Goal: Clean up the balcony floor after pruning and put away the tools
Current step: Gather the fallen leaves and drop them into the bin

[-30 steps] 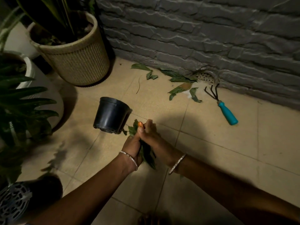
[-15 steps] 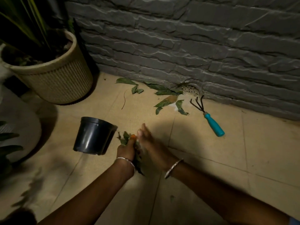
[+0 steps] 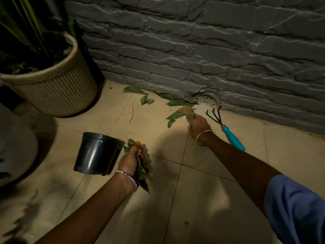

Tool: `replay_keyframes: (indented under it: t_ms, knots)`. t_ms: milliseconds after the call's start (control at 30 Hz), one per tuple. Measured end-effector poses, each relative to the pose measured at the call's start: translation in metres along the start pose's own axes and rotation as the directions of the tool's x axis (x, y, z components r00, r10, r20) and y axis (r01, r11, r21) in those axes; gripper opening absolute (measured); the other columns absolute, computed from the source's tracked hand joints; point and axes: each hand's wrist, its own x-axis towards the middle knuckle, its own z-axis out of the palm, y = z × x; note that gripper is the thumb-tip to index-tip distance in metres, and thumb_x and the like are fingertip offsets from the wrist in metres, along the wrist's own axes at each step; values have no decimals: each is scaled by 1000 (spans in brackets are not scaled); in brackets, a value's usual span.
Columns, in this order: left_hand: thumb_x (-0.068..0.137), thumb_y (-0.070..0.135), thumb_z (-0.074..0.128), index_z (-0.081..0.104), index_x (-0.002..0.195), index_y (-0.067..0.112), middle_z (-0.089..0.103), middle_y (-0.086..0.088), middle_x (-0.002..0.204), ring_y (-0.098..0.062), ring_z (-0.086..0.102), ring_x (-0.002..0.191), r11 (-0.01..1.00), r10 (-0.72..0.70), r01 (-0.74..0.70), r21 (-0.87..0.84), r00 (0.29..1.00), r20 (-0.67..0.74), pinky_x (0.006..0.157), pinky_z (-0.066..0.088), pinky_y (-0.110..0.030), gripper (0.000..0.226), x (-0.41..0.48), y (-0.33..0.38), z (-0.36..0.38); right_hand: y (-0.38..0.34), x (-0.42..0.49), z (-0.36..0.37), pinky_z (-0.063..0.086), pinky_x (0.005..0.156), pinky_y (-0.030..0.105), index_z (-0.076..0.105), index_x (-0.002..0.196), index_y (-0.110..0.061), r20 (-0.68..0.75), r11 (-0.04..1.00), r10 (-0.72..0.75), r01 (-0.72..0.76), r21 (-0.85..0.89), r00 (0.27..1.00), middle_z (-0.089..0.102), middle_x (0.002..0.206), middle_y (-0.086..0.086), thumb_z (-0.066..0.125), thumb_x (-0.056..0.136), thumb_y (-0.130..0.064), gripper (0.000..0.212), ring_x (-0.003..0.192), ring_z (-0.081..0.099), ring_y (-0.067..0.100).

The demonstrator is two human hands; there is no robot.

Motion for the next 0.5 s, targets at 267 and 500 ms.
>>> replay_keyframes:
  t_ms: [267, 500]
  knots:
    - [93, 39, 57, 51, 62, 26, 46, 5, 56, -9, 43, 42, 1000, -7, 7, 8, 999, 47, 43, 36, -18, 35, -9, 3, -1, 2, -32, 10, 47, 81, 34, 69, 108, -9, -260, 996, -88, 83, -32, 962, 68, 102, 13, 51, 97, -13, 21, 96, 60, 27]
    - [93, 40, 57, 51, 61, 27, 44, 6, 56, -9, 41, 43, 1000, -22, 23, -8, 998, 59, 41, 36, -20, 35, -10, 4, -5, -15, -22, -5, 38, 65, 30, 61, 87, -3, -369, 956, 5, 103, 274, 929, 58, 84, 14, 32, 90, -24, 36, 79, 53, 26]
